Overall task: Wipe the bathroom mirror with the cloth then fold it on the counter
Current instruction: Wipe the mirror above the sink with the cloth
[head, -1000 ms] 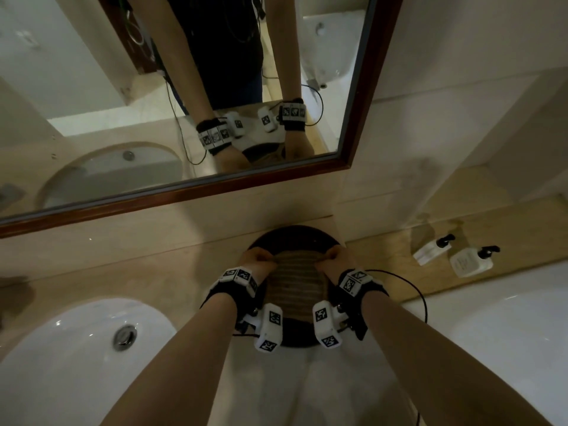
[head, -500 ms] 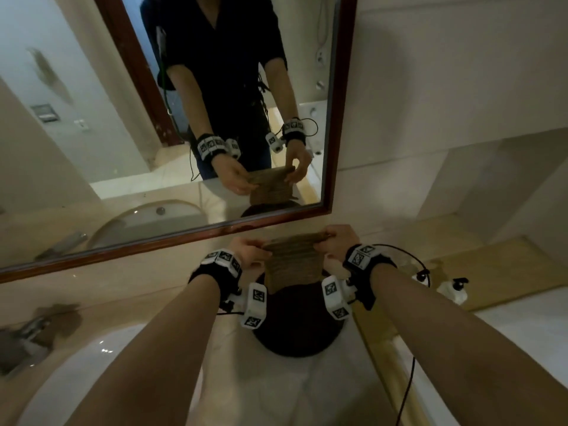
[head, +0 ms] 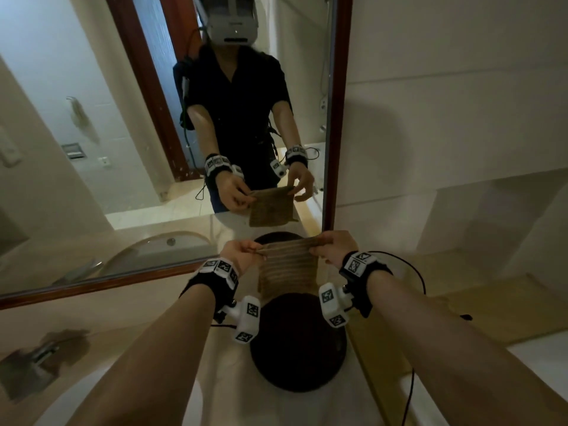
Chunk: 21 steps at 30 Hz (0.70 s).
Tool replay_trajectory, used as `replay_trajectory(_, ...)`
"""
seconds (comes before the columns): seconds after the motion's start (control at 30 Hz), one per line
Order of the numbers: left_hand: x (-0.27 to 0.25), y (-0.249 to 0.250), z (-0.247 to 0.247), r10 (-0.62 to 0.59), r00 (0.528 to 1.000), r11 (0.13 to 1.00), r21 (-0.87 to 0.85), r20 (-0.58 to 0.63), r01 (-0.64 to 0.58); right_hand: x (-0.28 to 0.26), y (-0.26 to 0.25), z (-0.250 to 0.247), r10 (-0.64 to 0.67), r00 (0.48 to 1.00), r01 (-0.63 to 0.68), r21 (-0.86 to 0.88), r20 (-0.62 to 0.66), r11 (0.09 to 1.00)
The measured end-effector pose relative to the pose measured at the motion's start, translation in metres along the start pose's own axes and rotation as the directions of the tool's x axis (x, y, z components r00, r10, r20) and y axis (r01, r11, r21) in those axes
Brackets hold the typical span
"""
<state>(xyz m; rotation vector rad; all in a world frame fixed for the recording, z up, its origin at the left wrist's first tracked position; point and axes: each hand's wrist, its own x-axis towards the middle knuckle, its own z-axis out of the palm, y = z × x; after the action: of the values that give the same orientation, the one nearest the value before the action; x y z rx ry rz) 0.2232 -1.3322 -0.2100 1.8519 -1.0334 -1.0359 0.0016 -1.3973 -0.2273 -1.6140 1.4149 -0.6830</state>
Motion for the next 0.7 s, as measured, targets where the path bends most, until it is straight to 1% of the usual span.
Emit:
replay_trajectory(0.1, -0.002, 0.011, -0.002, 0.054, 0.998, 0.994, 0.098, -0.038, -0.050, 0.004, -0.011, -0.004, -0.007, 0.998, 0.006, -0.018, -0.056, 1.000)
replay_trajectory(0.2, -0.002, 0.022, -0.001, 0.162, 0.977, 0.966, 0.224, -0.142, -0.127, 0.006, -0.026, -0.013, -0.052, 0.994, 0.050, -0.024, -0.096, 0.998)
replay_trajectory(0.27, -0.003, 0.033, 0.000, 0.210, 0.962, 0.964, 0.203, -0.174, -0.174, 0.008, -0.036, -0.020, -0.079, 0.987, 0.072, -0.055, -0.138, 0.996)
replay_trajectory(0.33, -0.005, 0.047, 0.003, 0.241, 0.954, 0.963, 0.163, -0.176, -0.213, 0.012, -0.045, -0.025, -0.078, 0.980, 0.064, -0.080, -0.183, 0.995)
replay_trajectory(0.4, -0.003, 0.059, 0.007, 0.323, 0.928, 0.943, 0.147, -0.185, -0.299, 0.016, -0.055, -0.031, -0.057, 0.971, 0.042, -0.072, -0.231, 0.997)
replay_trajectory(0.43, 0.000, 0.072, 0.007, 0.369, 0.908, 0.926, 0.163, -0.197, -0.340, 0.021, -0.064, -0.038, -0.050, 0.965, 0.037, -0.053, -0.256, 0.998)
replay_trajectory(0.5, -0.001, 0.081, 0.012, 0.432, 0.864, 0.896, 0.232, -0.260, -0.378, 0.024, -0.072, -0.047, -0.048, 0.959, 0.038, -0.041, -0.278, 0.998)
replay_trajectory(0.6, 0.000, 0.084, 0.016, 0.450, 0.823, 0.892, 0.219, -0.346, -0.395, 0.026, -0.081, -0.051, -0.045, 0.950, 0.043, -0.012, -0.309, 0.999)
replay_trajectory(0.7, 0.000, 0.091, 0.022, 0.425, 0.808, 0.905, 0.172, -0.407, -0.389, 0.033, -0.090, -0.054, -0.030, 0.945, 0.049, 0.050, -0.326, 0.998)
